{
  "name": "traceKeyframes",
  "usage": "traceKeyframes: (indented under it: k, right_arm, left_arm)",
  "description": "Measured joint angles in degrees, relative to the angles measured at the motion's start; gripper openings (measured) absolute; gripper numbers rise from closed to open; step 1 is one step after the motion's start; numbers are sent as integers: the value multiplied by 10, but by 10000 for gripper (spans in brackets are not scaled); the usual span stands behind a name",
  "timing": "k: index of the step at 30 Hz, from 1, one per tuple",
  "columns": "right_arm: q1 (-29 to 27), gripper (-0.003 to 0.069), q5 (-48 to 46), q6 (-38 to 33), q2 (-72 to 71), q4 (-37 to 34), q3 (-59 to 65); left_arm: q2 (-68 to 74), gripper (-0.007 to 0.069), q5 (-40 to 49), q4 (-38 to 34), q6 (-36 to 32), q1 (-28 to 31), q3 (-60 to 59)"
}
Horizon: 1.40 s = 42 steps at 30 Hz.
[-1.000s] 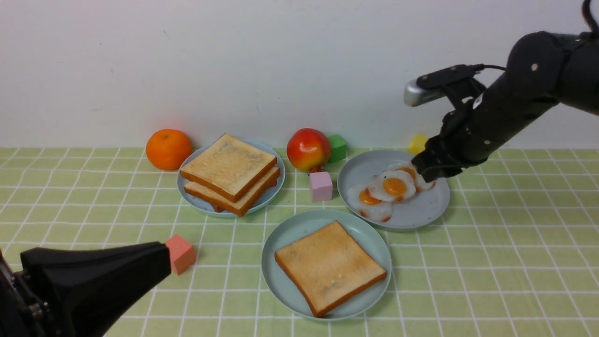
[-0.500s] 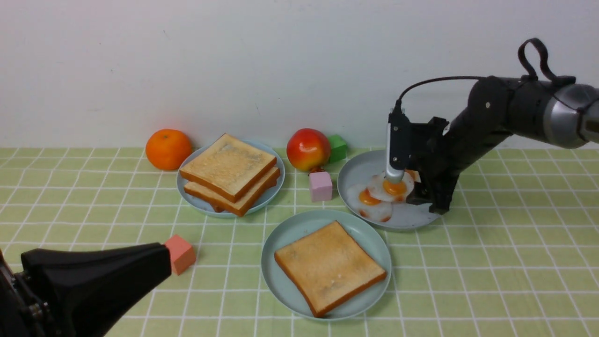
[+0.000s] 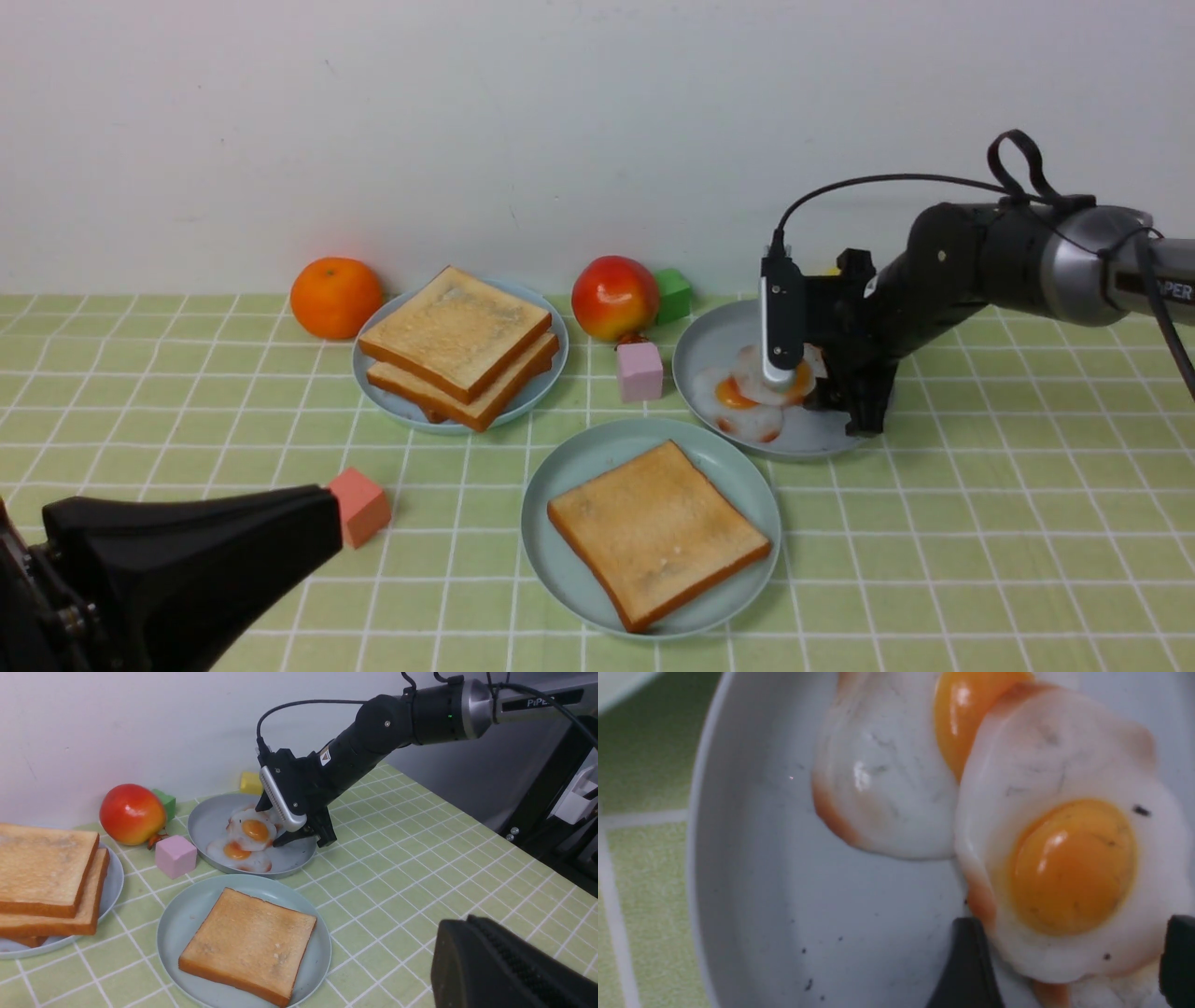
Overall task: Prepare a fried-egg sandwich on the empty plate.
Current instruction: Use the right arm to grab a fried egg
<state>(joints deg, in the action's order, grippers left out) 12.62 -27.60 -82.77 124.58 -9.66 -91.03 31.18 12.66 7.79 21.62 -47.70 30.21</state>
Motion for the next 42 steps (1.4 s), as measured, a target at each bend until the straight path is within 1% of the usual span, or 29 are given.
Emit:
traceKeyframes:
  k: [4, 7, 12, 21, 24, 25, 26, 27, 28, 31, 32, 33, 36, 37, 38, 40, 41, 42]
  right_arm:
    - [0, 529, 27, -27, 7, 0, -2]
    - [0, 524, 28, -29, 7, 0, -2]
    - [0, 494, 9, -30, 7, -1, -4]
    - [0, 486, 8, -30, 9, -5, -5]
    - [0, 464, 8, -30, 10, -5, -5]
    - [0, 429, 7, -30, 12, -6, -6]
    - [0, 424, 7, -30, 12, -6, -6]
    - [0, 383, 6, -30, 12, -6, -6]
    - [0, 365, 6, -30, 13, -6, -6]
    - [0, 255, 7, -31, 16, -9, -6]
    - [0, 233, 8, -31, 17, -9, -6]
    - [0, 194, 9, -33, 17, -9, -6]
    - [0, 109, 8, -33, 17, -9, -6]
    - [0, 104, 8, -33, 17, -9, -6]
    - [0, 59, 2, -33, 15, -9, -6]
    - [0, 13, -7, -33, 12, -9, -6]
    - [0, -4, -13, -32, 9, -9, -6]
    - [0, -6, -16, -32, 9, -9, -6]
  left_arm:
    - [0, -13, 1, 0, 0, 0, 0]
    - [0, -13, 1, 0, 0, 0, 0]
    - [0, -13, 1, 0, 0, 0, 0]
    - [0, -13, 1, -1, 0, 0, 0]
    - [0, -13, 1, -1, 0, 0, 0]
    - [0, -13, 1, -1, 0, 0, 0]
    - [0, -13, 1, -1, 0, 0, 0]
    - [0, -13, 1, -1, 0, 0, 0]
    - [0, -13, 1, -1, 0, 0, 0]
    - [0, -13, 1, -1, 0, 0, 0]
    - [0, -13, 1, -1, 0, 0, 0]
    - [0, -11, 1, -1, 0, 0, 0]
    - [0, -10, 1, -1, 0, 0, 0]
    - [0, -10, 1, -1, 0, 0, 0]
    - [0, -9, 1, -1, 0, 0, 0]
    - [0, -6, 1, -1, 0, 0, 0]
    - [0, -5, 1, -1, 0, 0, 0]
    - [0, -5, 1, -1, 0, 0, 0]
